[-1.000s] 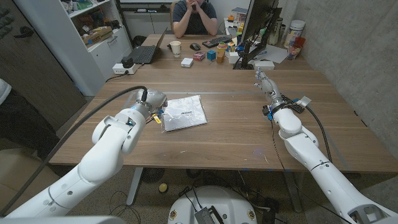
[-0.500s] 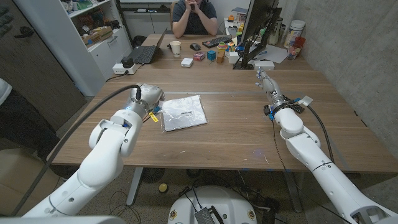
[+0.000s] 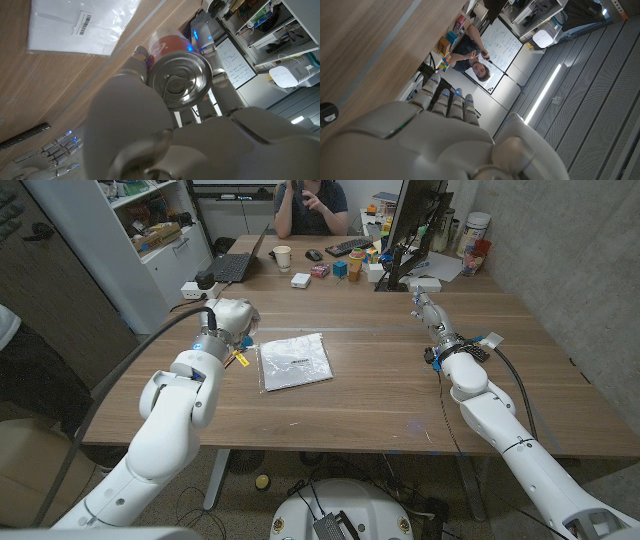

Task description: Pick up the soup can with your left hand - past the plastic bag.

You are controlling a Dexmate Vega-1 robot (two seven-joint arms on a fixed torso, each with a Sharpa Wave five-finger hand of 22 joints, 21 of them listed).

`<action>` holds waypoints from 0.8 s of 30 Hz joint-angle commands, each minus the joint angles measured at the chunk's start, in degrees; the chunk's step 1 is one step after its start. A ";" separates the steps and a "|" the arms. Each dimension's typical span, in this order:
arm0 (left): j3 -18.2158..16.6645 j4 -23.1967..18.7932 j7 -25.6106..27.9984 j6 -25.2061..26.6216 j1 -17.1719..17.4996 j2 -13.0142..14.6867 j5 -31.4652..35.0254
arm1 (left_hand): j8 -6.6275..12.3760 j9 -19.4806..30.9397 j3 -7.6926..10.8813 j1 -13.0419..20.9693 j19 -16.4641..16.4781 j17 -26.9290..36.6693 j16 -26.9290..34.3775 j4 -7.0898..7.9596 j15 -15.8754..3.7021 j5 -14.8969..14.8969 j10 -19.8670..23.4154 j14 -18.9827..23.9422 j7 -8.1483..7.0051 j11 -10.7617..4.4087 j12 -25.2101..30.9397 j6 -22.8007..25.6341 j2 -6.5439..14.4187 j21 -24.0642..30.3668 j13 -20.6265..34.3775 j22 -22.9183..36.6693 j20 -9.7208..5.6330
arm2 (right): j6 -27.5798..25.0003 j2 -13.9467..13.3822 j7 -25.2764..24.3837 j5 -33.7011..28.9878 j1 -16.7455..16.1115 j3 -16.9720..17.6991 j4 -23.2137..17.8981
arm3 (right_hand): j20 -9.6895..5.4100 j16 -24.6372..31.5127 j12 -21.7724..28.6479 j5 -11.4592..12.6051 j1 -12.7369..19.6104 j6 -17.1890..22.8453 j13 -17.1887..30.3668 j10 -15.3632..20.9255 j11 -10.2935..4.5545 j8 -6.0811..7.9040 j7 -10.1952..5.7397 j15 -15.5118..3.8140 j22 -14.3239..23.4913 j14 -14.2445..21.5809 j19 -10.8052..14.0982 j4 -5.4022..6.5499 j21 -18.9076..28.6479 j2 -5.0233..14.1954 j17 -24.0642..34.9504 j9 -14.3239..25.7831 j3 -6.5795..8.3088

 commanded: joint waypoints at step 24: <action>-0.21 0.12 11.50 1.24 -0.68 -7.93 4.70 | -0.85 0.41 2.68 5.06 4.81 0.08 -0.38 1.90 -14.08 -0.18 2.81 7.30 7.43 -0.39 0.15 8.23 9.23 1.28 0.16 -0.31 -5.50 | 2.27 0.43 1.01 0.64 2.33 0.25 3.74 | -0.28 -0.10 0.24 0.51 0.29 0.37 0.25 0.41 0.26 0.11 -0.18 0.05 0.21 0.16 -0.01 0.07 0.31 -0.14 0.25 0.14 -0.44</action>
